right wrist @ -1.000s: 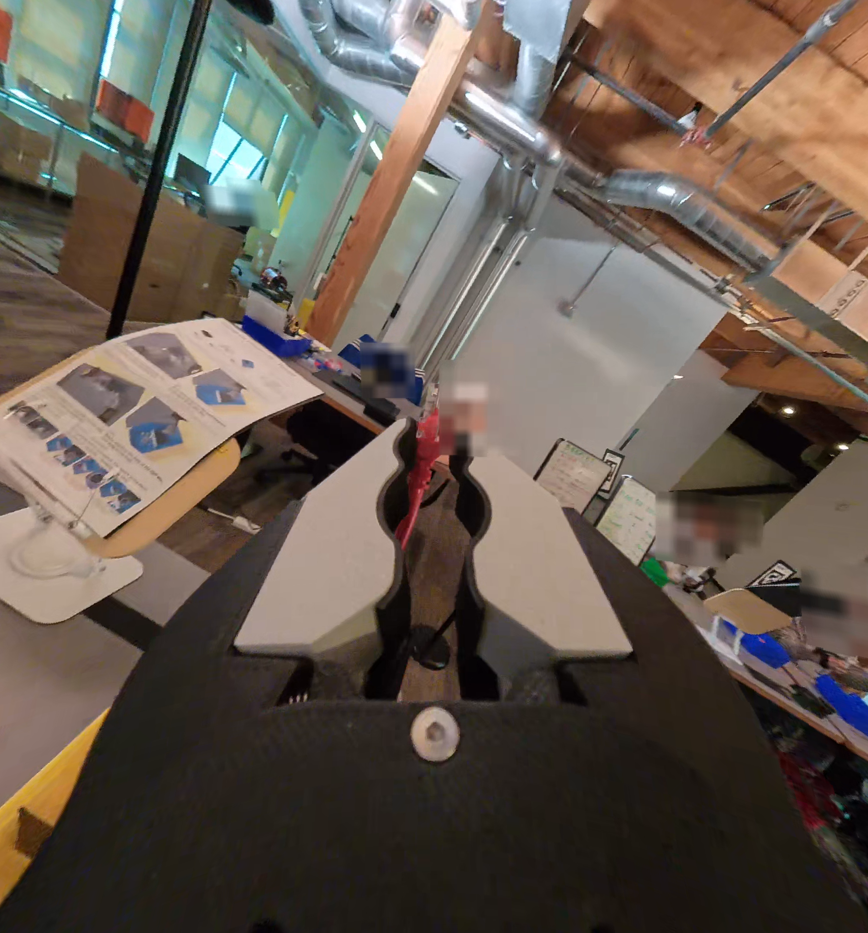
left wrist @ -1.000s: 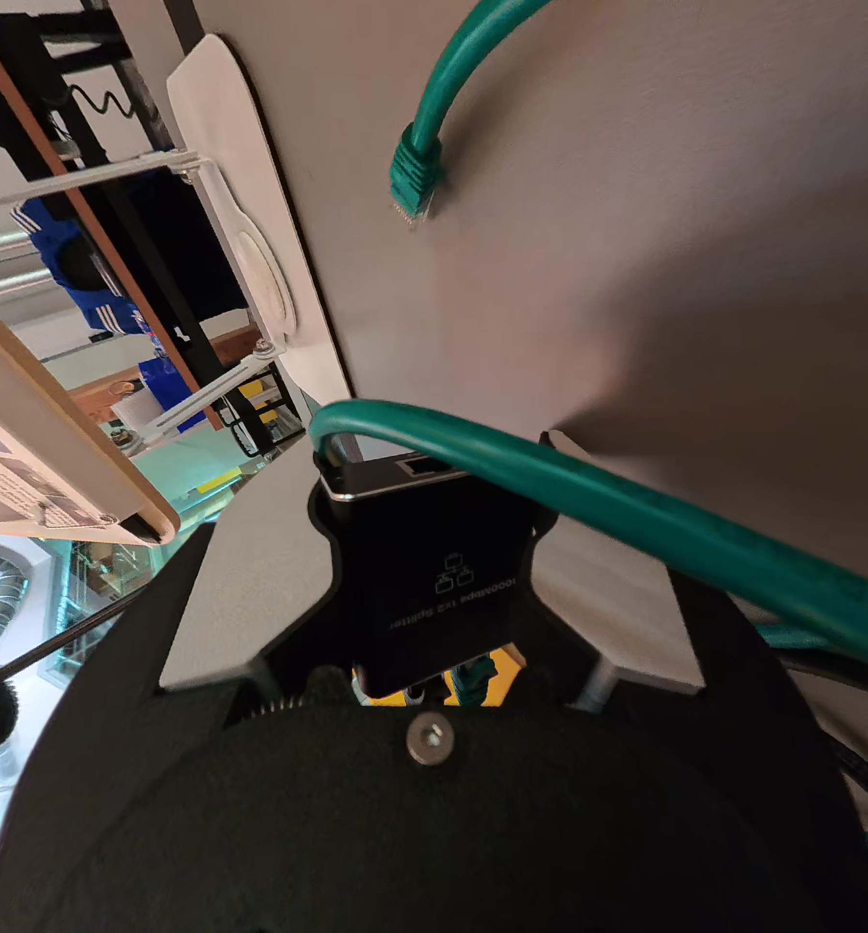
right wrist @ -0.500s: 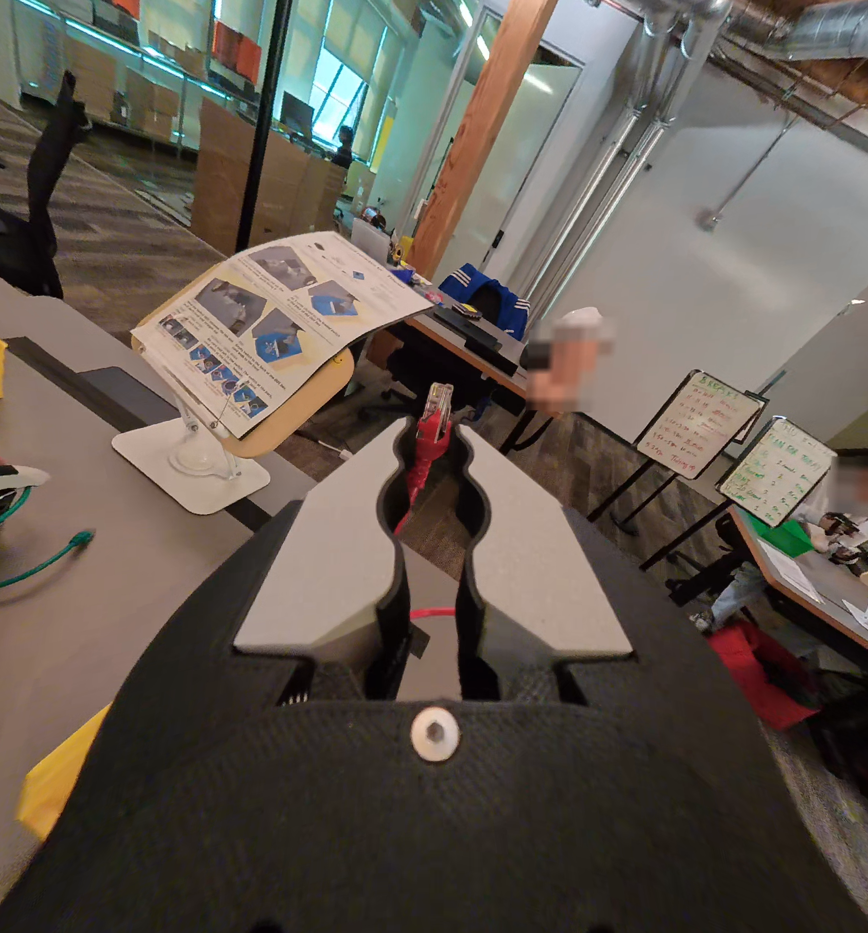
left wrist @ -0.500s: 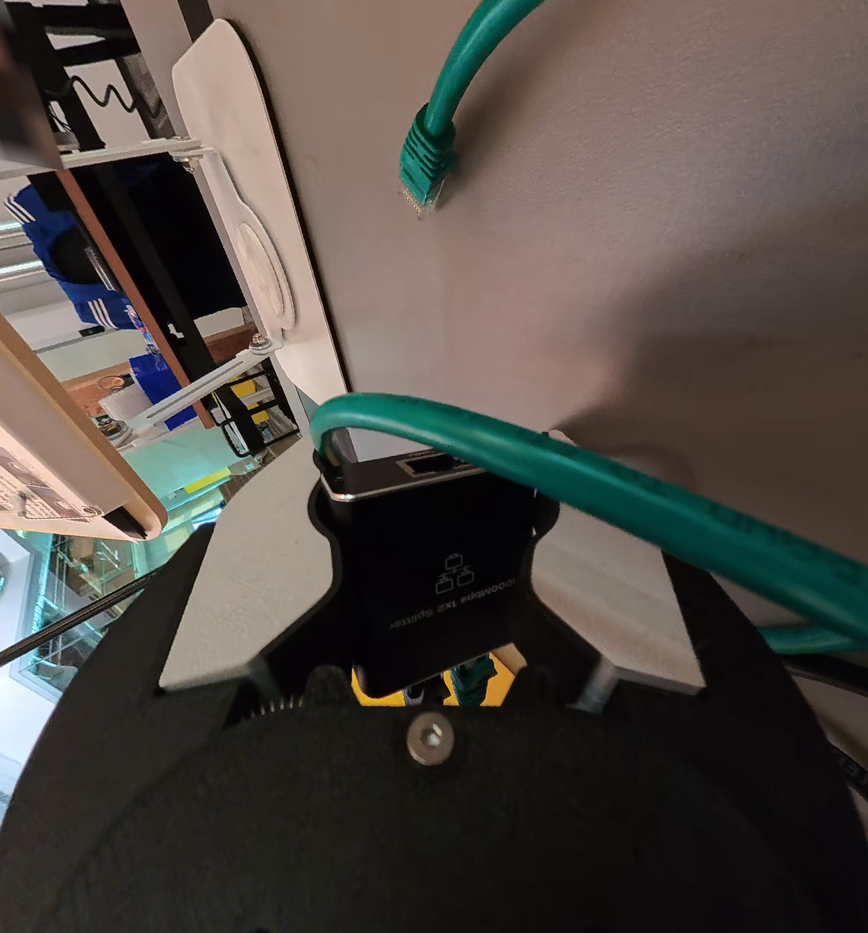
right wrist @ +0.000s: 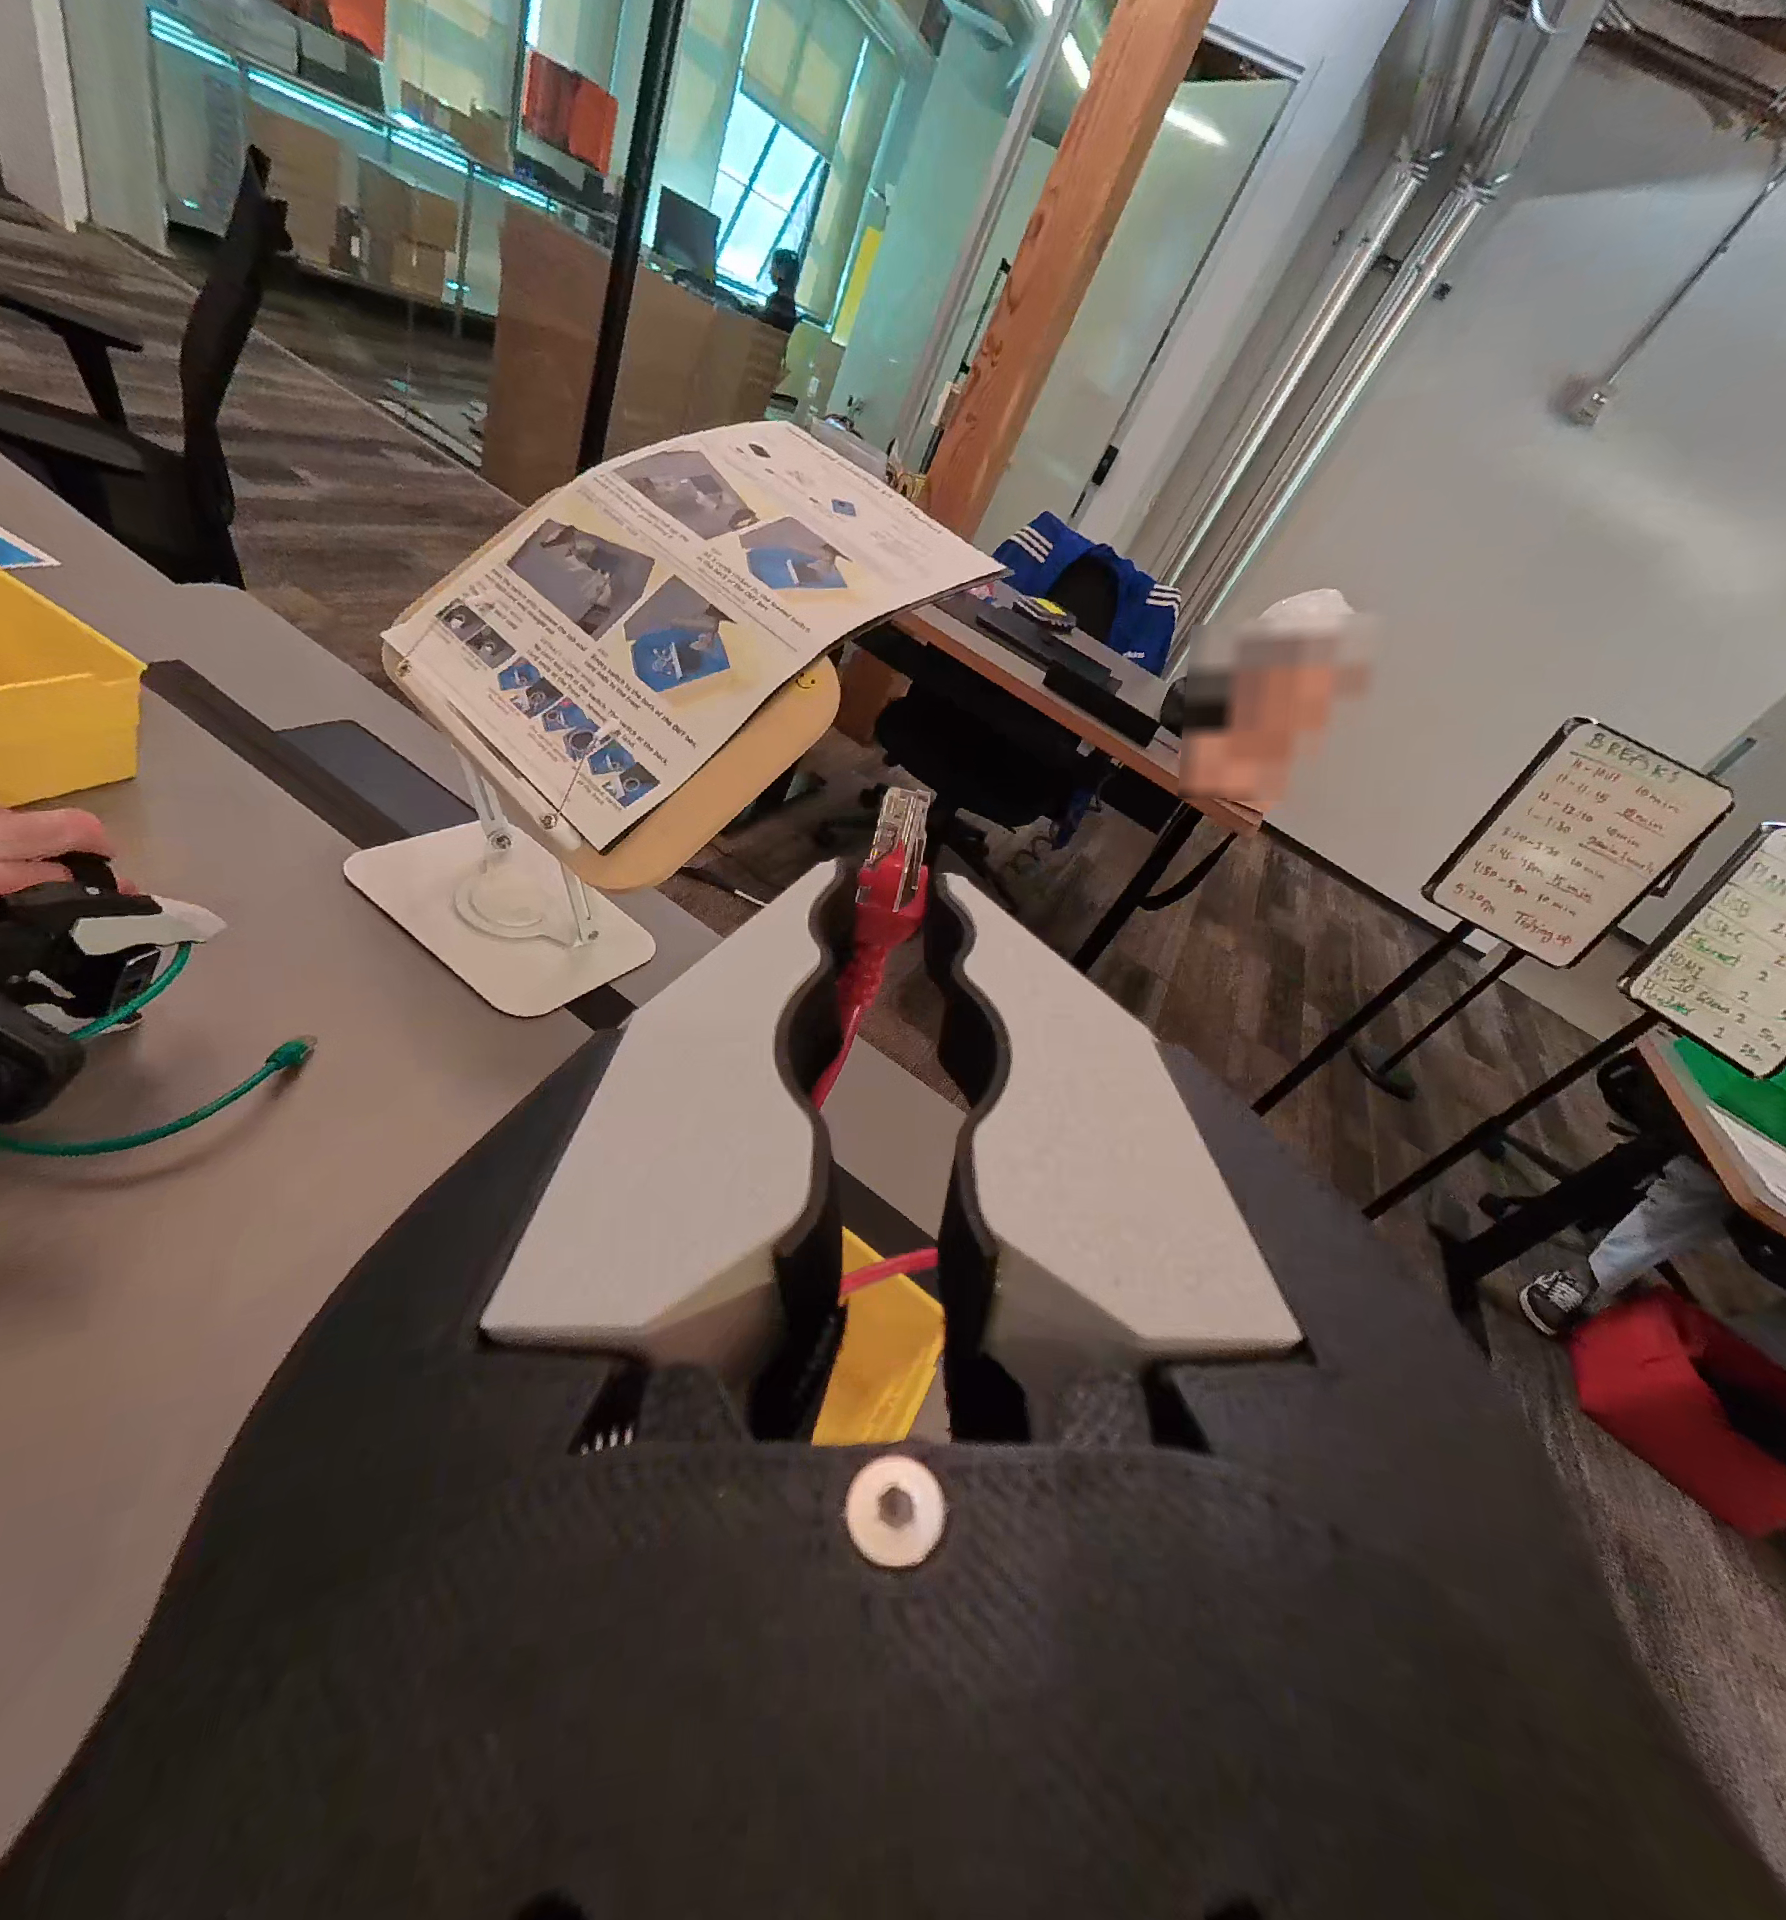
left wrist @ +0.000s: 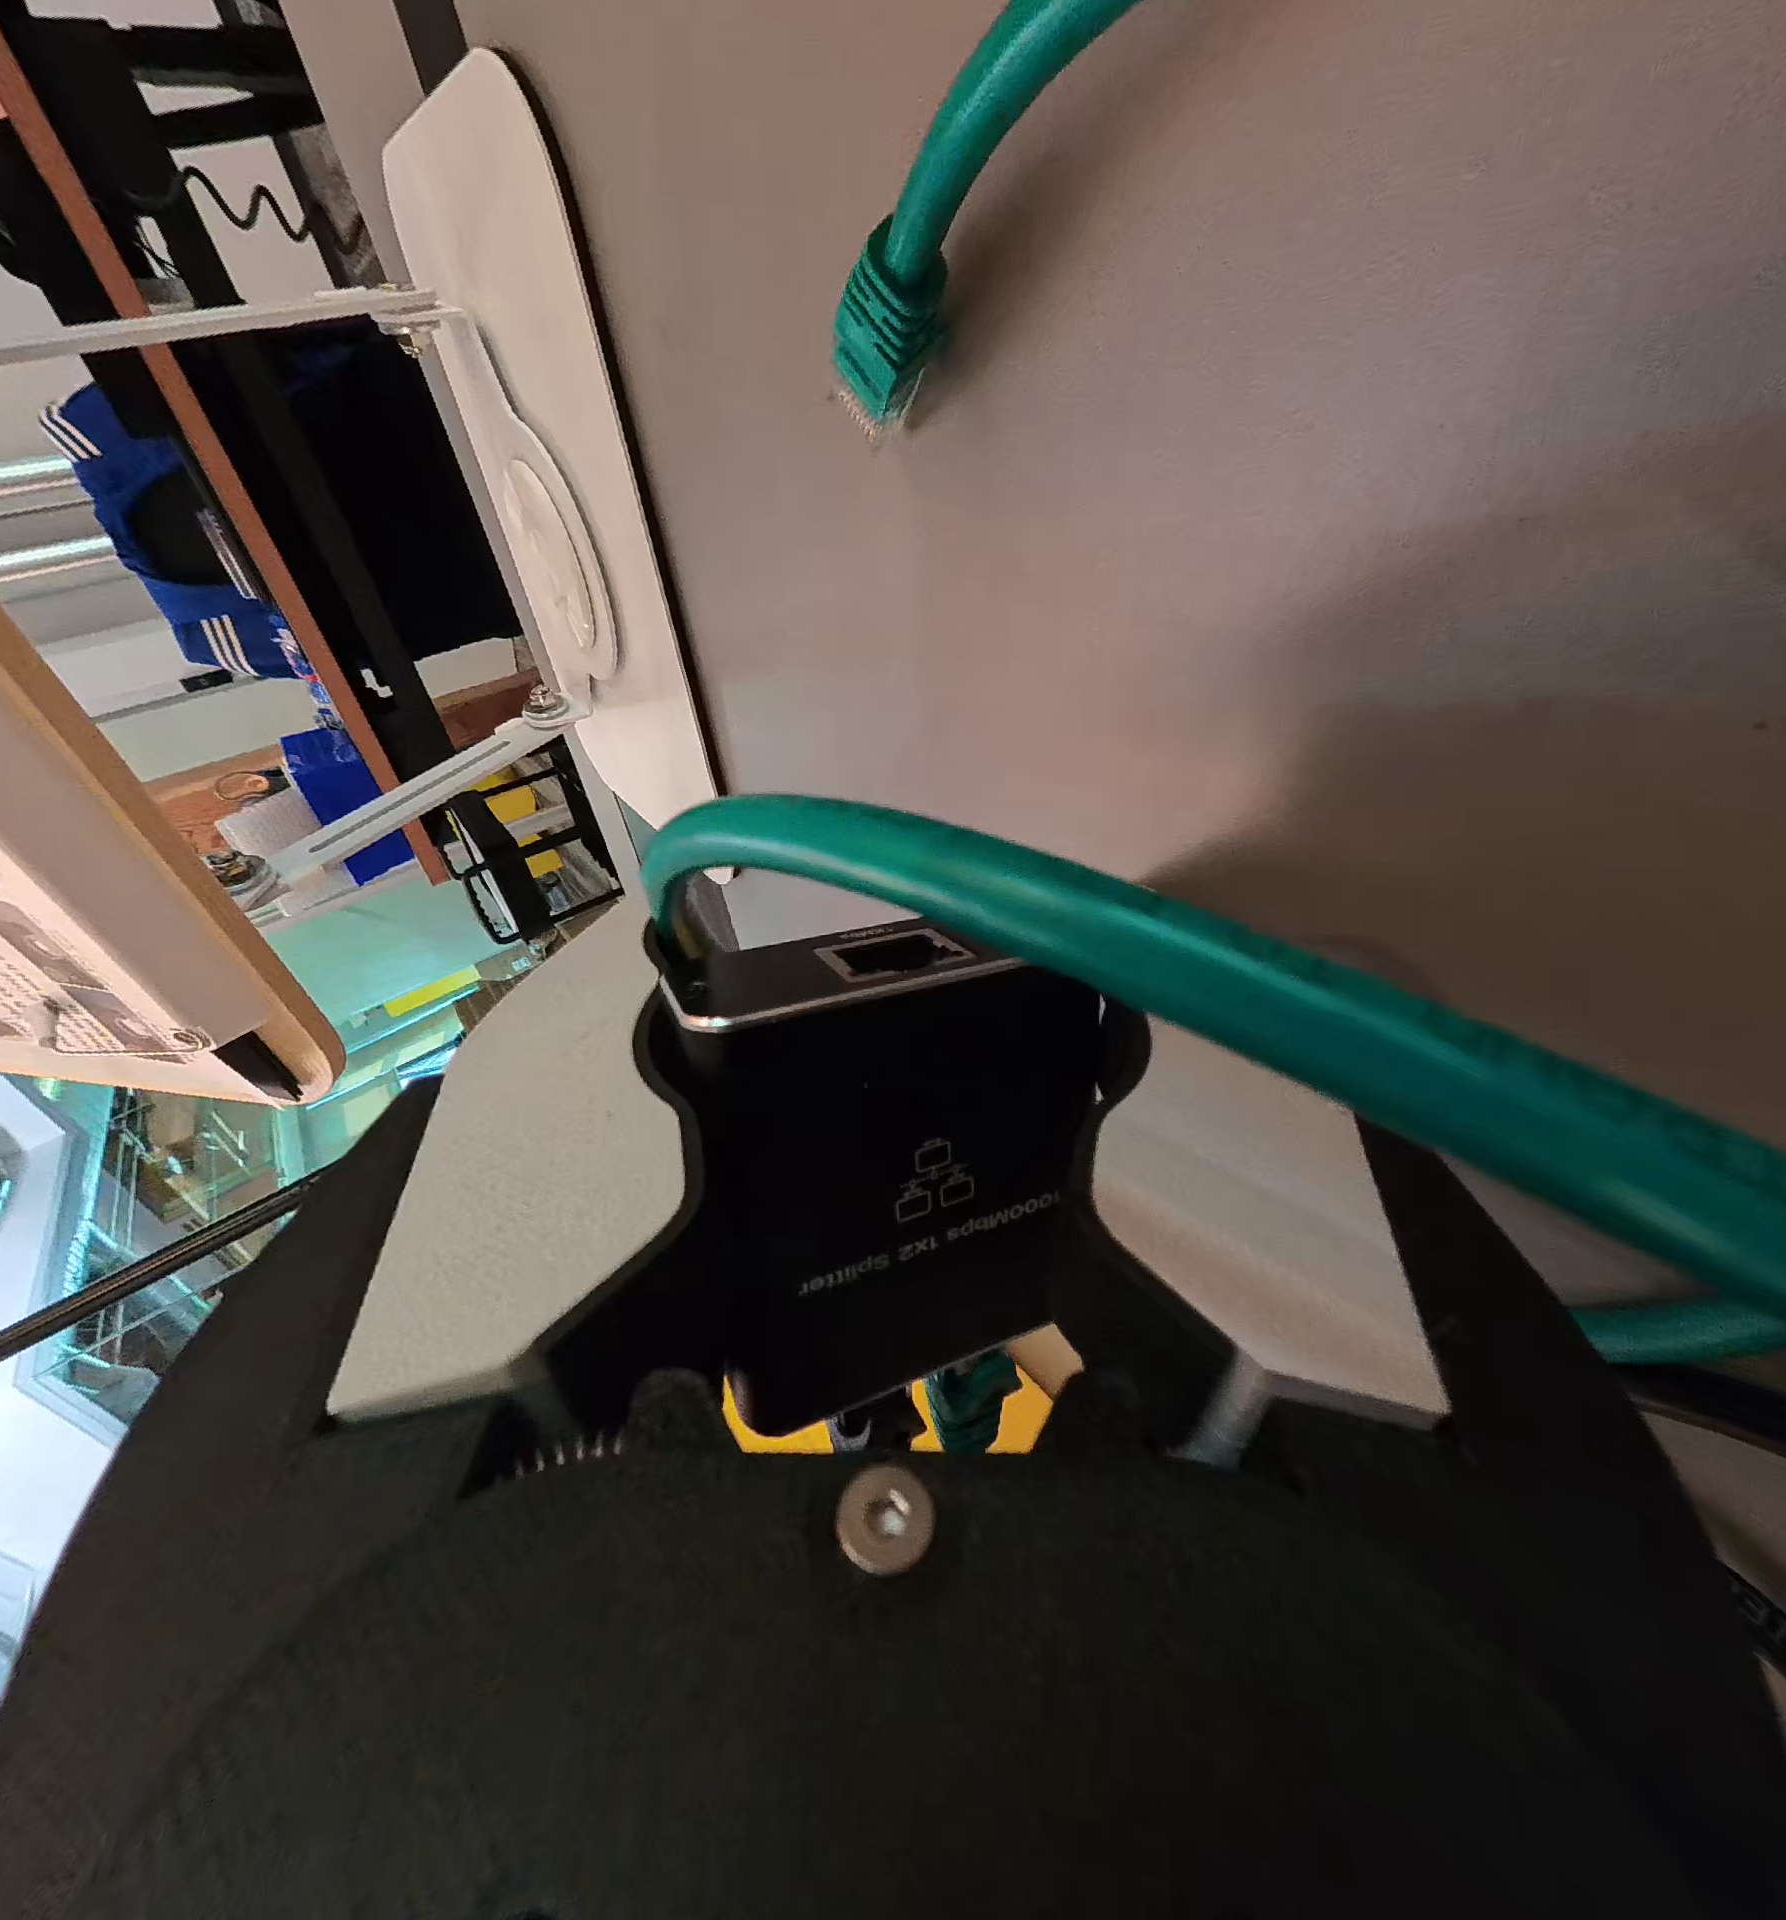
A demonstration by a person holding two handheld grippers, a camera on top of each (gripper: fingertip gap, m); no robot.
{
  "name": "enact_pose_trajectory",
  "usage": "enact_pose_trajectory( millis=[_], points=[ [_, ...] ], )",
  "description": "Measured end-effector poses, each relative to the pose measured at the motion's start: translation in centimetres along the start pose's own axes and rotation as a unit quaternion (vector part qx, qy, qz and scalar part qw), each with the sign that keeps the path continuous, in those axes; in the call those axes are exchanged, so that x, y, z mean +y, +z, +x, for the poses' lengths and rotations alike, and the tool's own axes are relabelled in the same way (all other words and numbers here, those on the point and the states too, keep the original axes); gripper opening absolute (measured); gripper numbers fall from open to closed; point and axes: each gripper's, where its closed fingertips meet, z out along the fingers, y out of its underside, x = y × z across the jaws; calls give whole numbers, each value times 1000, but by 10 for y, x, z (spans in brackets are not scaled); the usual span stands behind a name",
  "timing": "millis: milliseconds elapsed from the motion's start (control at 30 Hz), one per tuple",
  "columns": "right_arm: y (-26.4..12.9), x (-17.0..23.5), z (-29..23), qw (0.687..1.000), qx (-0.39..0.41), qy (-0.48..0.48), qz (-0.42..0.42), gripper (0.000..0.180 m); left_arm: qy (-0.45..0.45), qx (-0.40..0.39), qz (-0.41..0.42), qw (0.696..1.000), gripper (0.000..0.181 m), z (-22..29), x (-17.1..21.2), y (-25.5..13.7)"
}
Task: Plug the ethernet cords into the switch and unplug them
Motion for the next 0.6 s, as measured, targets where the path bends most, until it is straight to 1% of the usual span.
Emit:
enact_pose_trajectory(
  millis=[167,267,333,467,600],
  points=[
    [8,21,-18,1000,-11,0,-9,11,-1,-4,1,1000,75,0,0,0],
    [10,48,-37,1000,-5,-1,-10,11,-5,-9,6,1000,75,0,0,-1],
    [12,76,-56,1000,-14,4,-21,11,-8,-12,10,1000,76,0,1,-1],
    [11,131,-101,995,-68,49,-49,11,-8,-16,16,1000,76,0,0,-1],
    [6,170,-148,979,-159,87,-89,11,-9,-15,15,1000,76,0,0,-1]
  ],
)
